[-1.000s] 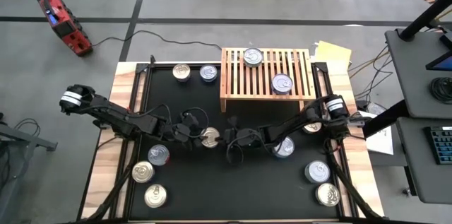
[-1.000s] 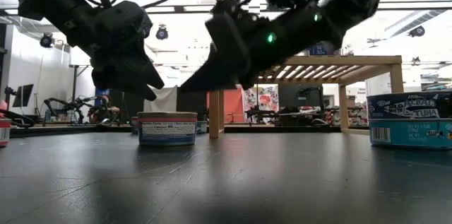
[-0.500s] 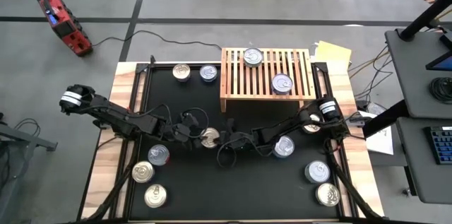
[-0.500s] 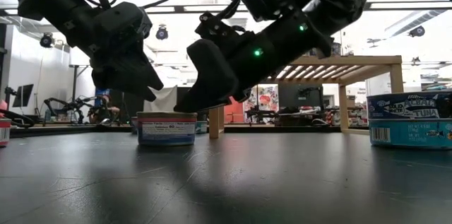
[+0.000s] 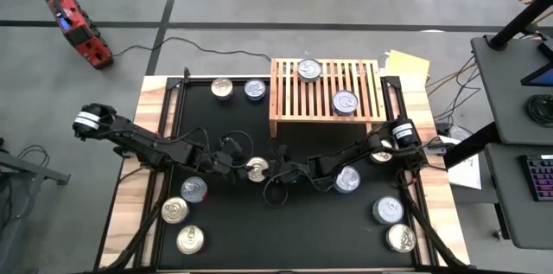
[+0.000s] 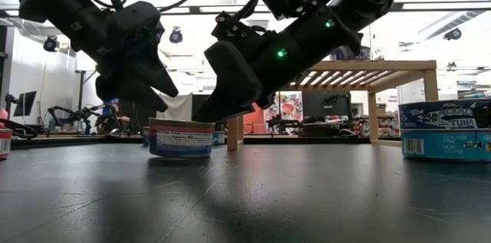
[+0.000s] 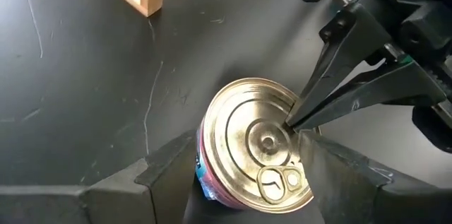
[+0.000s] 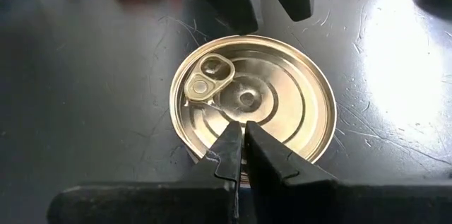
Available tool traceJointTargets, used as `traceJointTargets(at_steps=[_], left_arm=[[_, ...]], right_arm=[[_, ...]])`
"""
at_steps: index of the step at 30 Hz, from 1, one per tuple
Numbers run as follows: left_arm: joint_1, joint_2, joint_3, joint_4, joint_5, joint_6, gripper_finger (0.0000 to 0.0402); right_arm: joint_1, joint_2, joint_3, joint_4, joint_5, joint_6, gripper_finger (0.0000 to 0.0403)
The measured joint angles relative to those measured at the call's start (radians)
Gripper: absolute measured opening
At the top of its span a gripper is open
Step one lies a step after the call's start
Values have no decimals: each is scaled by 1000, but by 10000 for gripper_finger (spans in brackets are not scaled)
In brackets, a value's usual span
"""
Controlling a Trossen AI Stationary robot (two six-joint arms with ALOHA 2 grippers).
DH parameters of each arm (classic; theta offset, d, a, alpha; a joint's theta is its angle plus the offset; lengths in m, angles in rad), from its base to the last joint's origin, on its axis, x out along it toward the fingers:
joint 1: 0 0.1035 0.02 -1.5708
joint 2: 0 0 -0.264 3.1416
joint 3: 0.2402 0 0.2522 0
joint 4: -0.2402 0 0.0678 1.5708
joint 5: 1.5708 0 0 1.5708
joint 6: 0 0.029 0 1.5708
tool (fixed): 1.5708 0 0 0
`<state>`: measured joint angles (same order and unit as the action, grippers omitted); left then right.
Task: Stack canned seafood by type on shelf
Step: Put the blue-pink tuna can on the shelf
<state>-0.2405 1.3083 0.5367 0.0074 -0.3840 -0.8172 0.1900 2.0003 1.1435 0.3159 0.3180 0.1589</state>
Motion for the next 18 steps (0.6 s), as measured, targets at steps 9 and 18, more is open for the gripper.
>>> traceJointTargets(at_steps=[9, 18], left_arm=[[0, 0, -70, 77, -2, -92, 238], [0, 0, -145, 230, -2, -120, 238]], right_arm=[[9, 0, -1, -4, 4, -1, 13], [10, 0, -3, -12, 2, -12, 13]])
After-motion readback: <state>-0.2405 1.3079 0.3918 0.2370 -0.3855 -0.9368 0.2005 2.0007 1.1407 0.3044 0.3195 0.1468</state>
